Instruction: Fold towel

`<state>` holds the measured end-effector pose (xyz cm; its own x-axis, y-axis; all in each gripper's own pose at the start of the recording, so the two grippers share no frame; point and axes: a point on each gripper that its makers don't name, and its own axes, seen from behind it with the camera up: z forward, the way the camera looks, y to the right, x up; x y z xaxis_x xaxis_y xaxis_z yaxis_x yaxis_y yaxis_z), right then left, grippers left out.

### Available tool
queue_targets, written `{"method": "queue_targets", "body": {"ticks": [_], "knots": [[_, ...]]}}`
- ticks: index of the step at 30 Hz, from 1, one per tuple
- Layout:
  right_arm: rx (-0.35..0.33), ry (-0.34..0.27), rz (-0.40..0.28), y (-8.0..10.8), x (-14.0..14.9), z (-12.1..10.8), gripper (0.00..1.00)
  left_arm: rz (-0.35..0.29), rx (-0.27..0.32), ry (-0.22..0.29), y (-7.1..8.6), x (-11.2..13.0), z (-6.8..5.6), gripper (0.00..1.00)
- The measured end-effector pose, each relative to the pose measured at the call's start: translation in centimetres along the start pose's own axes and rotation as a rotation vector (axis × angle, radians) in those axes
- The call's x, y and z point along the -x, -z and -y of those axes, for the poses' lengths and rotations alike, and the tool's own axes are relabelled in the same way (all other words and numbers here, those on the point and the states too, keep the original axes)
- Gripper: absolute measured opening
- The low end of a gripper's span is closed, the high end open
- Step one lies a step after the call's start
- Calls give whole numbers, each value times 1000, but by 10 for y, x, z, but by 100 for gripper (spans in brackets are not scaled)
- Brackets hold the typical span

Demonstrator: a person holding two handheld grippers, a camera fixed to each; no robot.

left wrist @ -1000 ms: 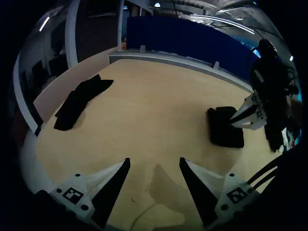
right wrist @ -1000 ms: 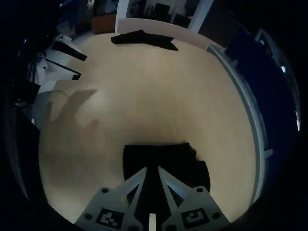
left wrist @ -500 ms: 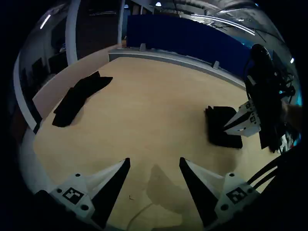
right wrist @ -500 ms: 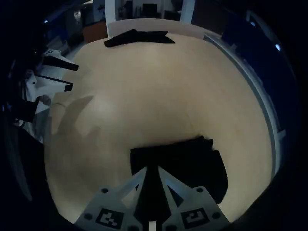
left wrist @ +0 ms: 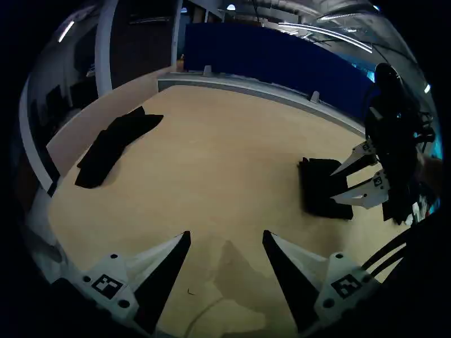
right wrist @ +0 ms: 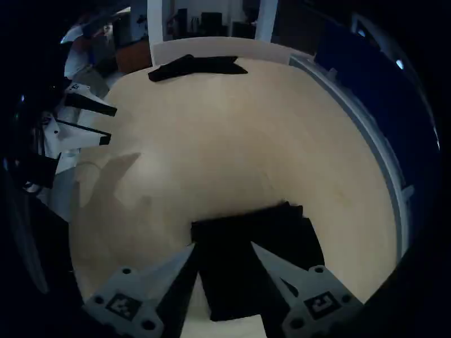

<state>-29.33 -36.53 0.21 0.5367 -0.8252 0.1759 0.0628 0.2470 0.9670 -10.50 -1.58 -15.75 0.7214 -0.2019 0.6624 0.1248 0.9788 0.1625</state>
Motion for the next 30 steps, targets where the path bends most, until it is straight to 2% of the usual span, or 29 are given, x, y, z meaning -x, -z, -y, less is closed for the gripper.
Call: {"method": "queue_targets", "body": {"ticks": [3,9,30], "knots": [[10,-25,-14,5,0,-1,64,-1,3,0,0,-1,-1,95],[30,-76,-21,15,9,-4,65,-3,9,-7,-1,-4,-2,95],[98,-231,65,42,96,4,65,5,20,-18,-6,-1,-2,95]]}}
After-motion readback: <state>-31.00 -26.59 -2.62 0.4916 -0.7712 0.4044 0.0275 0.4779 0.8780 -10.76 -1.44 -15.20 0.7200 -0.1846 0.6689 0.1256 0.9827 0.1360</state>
